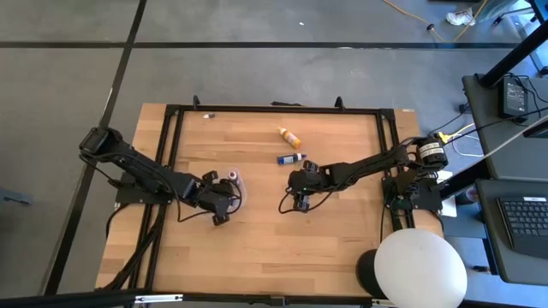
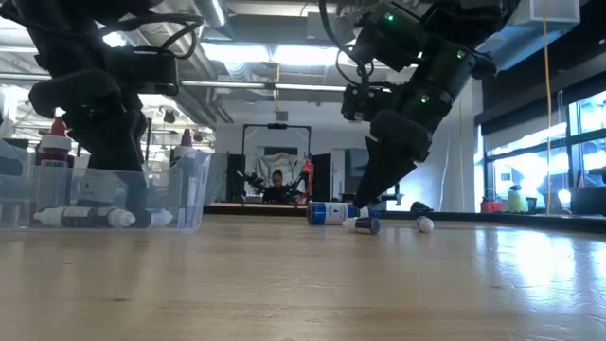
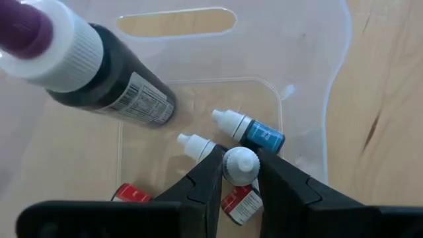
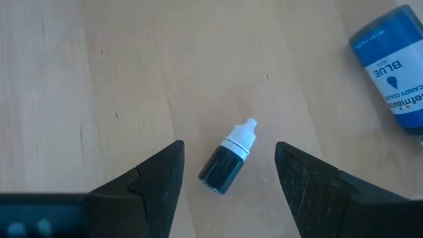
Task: Pick & Place food coloring
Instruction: Put the small blue food coloring bottle into the transparent bin
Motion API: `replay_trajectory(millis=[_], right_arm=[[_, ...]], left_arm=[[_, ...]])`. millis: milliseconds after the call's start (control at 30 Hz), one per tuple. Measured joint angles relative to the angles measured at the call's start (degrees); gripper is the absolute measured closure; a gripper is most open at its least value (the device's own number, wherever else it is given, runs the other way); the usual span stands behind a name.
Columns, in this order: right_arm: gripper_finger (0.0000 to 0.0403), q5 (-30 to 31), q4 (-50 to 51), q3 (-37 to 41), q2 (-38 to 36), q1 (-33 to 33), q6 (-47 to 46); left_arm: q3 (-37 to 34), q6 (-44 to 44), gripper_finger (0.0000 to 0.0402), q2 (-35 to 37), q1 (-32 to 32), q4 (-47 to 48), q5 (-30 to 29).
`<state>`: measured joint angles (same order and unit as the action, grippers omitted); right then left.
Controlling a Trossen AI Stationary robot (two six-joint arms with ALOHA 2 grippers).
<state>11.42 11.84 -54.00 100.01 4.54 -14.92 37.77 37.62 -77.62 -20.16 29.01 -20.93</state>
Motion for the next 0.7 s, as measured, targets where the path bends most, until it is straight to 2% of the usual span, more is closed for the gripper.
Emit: replay_trajectory(millis=[400, 700], right_arm=[[0.0164, -0.03, -0.02, 0.00, 0.02, 0.00, -0.03], [0.0164, -1.05, 0.00, 0.00, 0.04, 0.00, 0.03]], left_arm=[[-0.32, -3.82, 0.0314, -0.24, 0.01, -4.09, -2.86], [-0.30, -4.12, 0.0313, -0.16, 0.00, -4.19, -0.59]])
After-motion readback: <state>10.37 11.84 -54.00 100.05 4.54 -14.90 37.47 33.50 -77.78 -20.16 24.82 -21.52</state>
